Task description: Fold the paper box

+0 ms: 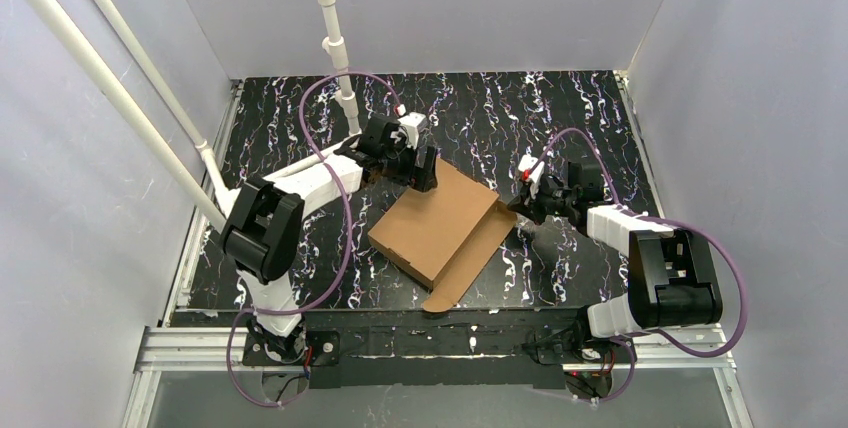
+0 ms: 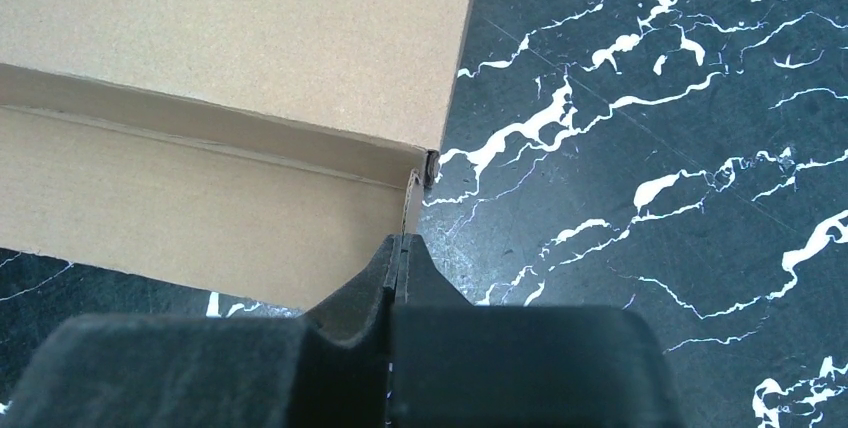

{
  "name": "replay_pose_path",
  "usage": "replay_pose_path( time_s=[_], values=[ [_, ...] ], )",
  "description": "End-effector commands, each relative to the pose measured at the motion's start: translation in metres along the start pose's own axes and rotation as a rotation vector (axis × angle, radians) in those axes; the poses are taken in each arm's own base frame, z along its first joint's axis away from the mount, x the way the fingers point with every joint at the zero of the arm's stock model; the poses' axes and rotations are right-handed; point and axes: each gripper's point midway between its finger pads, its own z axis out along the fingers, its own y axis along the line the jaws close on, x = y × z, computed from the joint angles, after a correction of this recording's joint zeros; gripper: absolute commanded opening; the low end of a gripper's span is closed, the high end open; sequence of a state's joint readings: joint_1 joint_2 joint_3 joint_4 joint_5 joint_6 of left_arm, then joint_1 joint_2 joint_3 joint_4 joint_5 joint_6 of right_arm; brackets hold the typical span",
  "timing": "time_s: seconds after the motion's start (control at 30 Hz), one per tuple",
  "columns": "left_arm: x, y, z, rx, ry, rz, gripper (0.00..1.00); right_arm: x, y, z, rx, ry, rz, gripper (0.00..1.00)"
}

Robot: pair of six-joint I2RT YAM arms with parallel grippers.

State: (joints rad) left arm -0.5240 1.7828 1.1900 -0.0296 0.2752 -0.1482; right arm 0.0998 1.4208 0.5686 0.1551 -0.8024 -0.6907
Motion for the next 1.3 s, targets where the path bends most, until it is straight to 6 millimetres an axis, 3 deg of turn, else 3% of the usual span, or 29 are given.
replay_pose_path(
  time_s=[0.0,0.27,1.0,1.27],
  values=[
    [0.008,-0.004,0.001,0.053,0.023,0.023,0.98,-0.016,-0.011,0.002,0.010,-0.018,-0.015,0.01],
    [0.020,-0.005,0.006,0.084,0.059,0.031,0.98,-0.022,-0.015,0.004,0.016,-0.014,0.006,0.01],
    [0.037,-0.015,0.011,0.170,0.128,0.044,0.96,-0.011,-0.033,0.008,0.097,0.084,-0.018,0.01],
    [0.036,-0.014,0.012,0.167,0.130,0.035,0.95,-0.016,-0.014,0.007,0.020,0.040,-0.080,0.01]
  ],
)
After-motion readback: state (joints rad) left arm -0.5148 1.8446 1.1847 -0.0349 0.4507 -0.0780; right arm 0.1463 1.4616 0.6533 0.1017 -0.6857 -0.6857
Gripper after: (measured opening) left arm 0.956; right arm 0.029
